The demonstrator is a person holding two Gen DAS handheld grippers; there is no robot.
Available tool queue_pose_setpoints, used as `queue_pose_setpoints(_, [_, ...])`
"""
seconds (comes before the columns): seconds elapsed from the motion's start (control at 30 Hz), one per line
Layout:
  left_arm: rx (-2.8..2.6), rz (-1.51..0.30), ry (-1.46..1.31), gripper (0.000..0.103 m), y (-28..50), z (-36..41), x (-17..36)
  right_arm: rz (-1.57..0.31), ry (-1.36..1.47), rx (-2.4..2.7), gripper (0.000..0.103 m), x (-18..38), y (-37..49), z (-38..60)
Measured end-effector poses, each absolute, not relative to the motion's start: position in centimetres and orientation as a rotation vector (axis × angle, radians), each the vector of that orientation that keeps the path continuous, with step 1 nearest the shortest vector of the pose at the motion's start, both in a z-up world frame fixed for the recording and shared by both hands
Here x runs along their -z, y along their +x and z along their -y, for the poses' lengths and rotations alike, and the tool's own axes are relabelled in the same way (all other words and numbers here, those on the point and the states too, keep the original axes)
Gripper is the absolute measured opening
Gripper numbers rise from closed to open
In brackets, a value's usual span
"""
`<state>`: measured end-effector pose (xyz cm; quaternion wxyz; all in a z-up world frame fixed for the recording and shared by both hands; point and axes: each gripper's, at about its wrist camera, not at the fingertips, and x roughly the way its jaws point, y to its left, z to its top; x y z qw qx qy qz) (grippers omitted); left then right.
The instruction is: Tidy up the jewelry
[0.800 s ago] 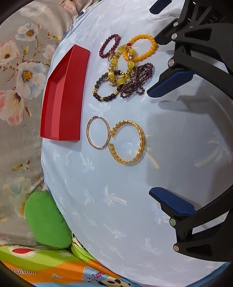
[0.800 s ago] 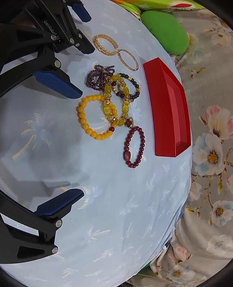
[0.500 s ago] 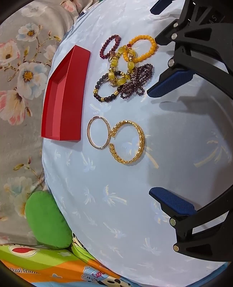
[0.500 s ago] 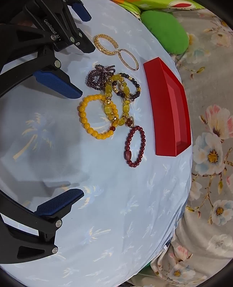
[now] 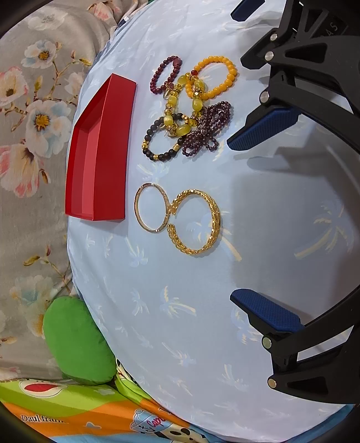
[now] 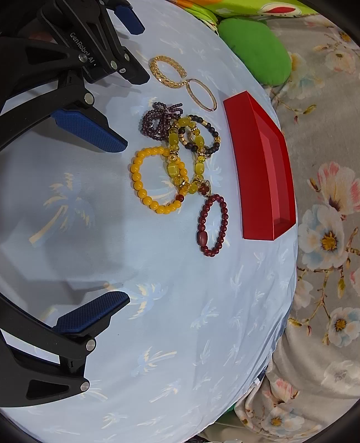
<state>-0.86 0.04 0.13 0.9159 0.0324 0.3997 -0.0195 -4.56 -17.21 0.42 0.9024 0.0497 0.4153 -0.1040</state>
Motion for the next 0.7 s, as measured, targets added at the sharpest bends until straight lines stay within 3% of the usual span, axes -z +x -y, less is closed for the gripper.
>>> queue_pose_setpoints(0.7, [0.038, -0.818, 0.066, 0.096, -1.08, -0.27, -0.51, -0.848, 0.102, 0.212, 0.097, -0.78, -4.78, 16.94])
